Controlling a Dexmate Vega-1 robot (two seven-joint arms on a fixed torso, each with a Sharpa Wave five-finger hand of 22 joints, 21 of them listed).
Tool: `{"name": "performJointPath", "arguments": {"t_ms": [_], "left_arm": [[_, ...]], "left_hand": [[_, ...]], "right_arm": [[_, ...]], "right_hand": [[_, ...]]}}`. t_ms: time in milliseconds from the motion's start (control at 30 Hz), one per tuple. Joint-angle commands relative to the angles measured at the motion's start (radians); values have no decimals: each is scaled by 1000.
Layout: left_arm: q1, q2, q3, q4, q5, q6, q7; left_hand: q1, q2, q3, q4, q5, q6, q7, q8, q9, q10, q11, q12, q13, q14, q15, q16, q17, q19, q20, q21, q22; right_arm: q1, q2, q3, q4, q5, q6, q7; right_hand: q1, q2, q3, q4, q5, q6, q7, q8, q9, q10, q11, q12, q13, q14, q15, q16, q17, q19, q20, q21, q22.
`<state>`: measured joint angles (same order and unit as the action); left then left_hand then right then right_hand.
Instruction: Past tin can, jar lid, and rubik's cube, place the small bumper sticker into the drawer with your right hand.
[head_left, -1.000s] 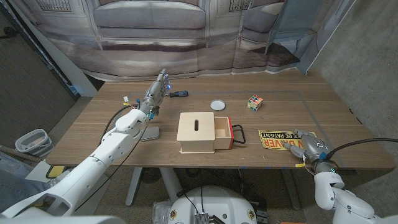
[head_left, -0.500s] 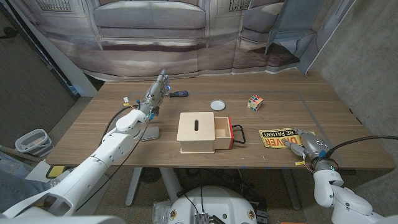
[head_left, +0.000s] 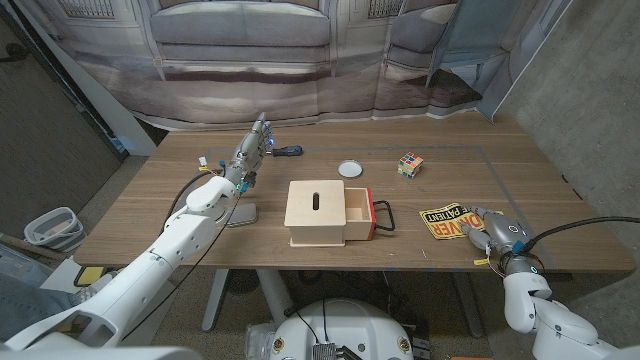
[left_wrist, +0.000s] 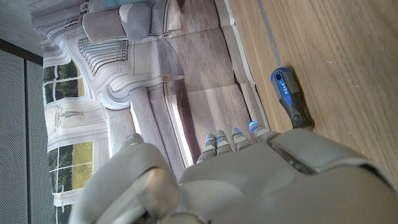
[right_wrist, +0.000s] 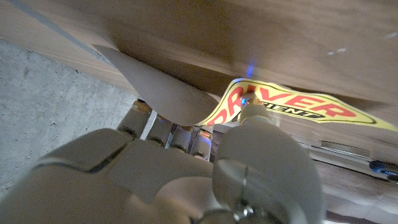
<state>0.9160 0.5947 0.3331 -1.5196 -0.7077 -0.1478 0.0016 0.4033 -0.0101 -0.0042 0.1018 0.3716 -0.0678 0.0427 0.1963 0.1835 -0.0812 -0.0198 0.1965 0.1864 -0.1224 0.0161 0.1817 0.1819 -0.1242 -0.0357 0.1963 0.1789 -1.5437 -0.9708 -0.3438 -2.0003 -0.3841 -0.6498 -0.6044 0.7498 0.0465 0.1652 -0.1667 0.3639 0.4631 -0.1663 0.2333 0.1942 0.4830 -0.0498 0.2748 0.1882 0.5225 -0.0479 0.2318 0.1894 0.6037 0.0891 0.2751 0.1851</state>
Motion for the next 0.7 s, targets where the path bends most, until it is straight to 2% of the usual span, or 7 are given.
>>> {"name": "performJointPath", "arguments": {"t_ms": [33,133,200,333,567,700], "left_arm": [[8,-2,-1,2,-3,-9,-6],[10,-3,-2,5,-6,-11,-9],[10,-3,-1,6,-5,-12,-9],[13,-2,-4,7,-9,-16,-12],[17,4,-9,-1,-11,-15,-12],[18,8,-10,-6,-10,-15,-11]], "left_hand": [[2,7,-4,3,5,-1,-6,0,3,-7,2,3,0,-8,-1,5,1,-8,-8,3,3],[2,8,-5,3,5,-2,-6,0,3,-6,0,4,0,-8,-1,5,1,-9,-7,3,3],[2,8,-5,3,5,-1,-6,0,3,-7,2,3,0,-9,-1,5,1,-9,-7,3,3],[3,8,-6,3,5,-1,-6,0,3,-6,-1,3,0,-8,-1,6,1,-9,-7,3,3],[3,9,-7,3,6,-1,-6,0,3,-9,3,3,0,-8,-1,6,1,-9,-6,3,3],[3,10,-8,3,6,-1,-6,0,3,-9,2,3,0,-7,0,6,1,-9,-6,3,3]], "right_arm": [[-10,4,-6,3,-26,21,-68],[-14,5,-6,2,-36,30,-84],[-16,6,-6,3,-44,37,-97],[-22,10,-1,2,-57,46,-119],[-36,23,14,-10,-73,53,-146],[-44,30,27,-14,-78,67,-161]], "right_hand": [[44,10,20,-2,-10,31,0,8,2,33,1,13,3,34,-110,8,5,171,-248,12,4],[69,23,30,0,-21,49,6,10,3,62,11,19,2,56,-112,10,5,177,-253,13,5],[81,33,36,4,-30,69,15,13,3,83,6,23,1,81,-113,14,5,180,-257,12,6],[100,42,43,7,-49,99,22,17,3,134,12,34,-2,116,-108,16,3,186,-261,13,7],[125,58,55,9,-67,134,31,21,2,159,5,34,-3,158,-130,20,3,194,-273,15,8],[137,64,58,14,-89,161,37,22,2,212,0,42,-4,206,-142,26,3,222,-277,25,10]]}}
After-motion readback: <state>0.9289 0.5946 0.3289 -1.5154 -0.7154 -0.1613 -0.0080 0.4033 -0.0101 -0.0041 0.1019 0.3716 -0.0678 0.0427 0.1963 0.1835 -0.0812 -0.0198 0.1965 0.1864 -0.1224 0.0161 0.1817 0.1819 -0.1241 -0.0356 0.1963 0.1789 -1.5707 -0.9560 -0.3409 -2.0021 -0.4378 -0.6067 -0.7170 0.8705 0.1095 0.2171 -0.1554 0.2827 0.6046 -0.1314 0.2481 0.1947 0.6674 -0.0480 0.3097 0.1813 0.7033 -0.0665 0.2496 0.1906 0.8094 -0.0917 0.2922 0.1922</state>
